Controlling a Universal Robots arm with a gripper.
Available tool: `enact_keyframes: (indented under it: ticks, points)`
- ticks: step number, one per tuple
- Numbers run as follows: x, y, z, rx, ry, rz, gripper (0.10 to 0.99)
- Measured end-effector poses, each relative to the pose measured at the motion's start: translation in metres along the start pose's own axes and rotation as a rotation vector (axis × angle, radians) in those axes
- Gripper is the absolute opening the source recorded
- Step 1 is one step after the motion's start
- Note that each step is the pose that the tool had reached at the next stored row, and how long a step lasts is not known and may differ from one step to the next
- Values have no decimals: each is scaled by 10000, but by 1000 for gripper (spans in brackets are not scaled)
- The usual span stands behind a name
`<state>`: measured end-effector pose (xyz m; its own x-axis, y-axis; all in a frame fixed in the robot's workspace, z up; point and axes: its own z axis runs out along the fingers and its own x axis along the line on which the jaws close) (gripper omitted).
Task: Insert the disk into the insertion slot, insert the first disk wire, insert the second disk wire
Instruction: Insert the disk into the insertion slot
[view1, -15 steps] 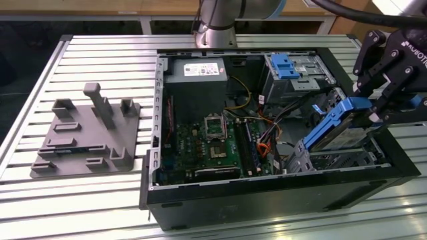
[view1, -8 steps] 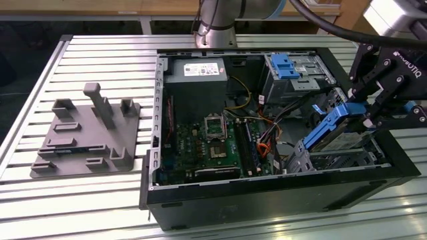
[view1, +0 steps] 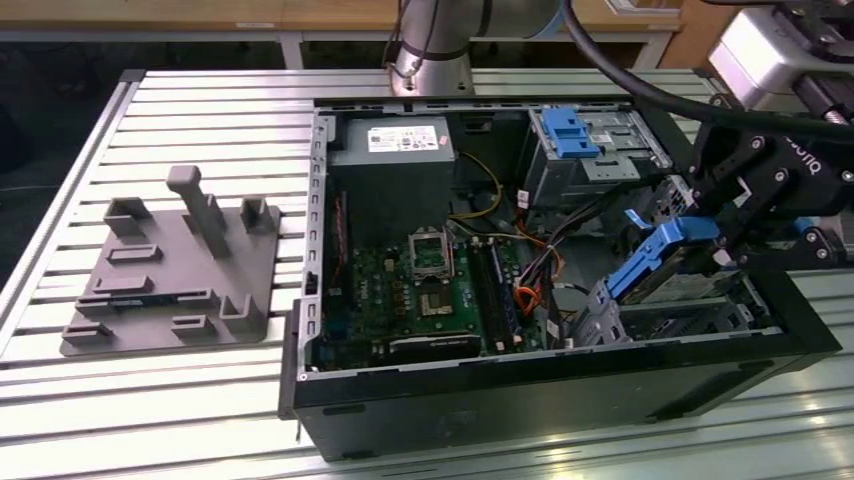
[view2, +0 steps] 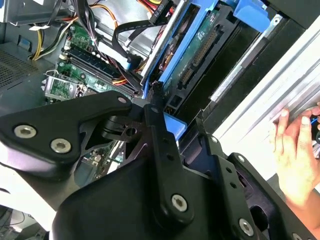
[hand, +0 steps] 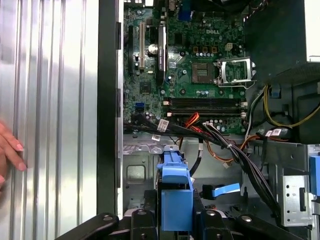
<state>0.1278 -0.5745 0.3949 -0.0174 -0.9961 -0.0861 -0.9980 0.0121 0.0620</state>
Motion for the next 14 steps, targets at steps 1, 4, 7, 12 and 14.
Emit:
enact_keyframes:
  ticks: [1,4,7,12,14]
  points:
    - [1,-1,16,1,0,-1,365]
    - [6,-3,41,1,-19,-2,373]
    - [4,-3,36,1,-10,-1,498]
    - [4,-2,37,1,-9,-1,498]
    - [4,-2,38,1,-10,-1,498]
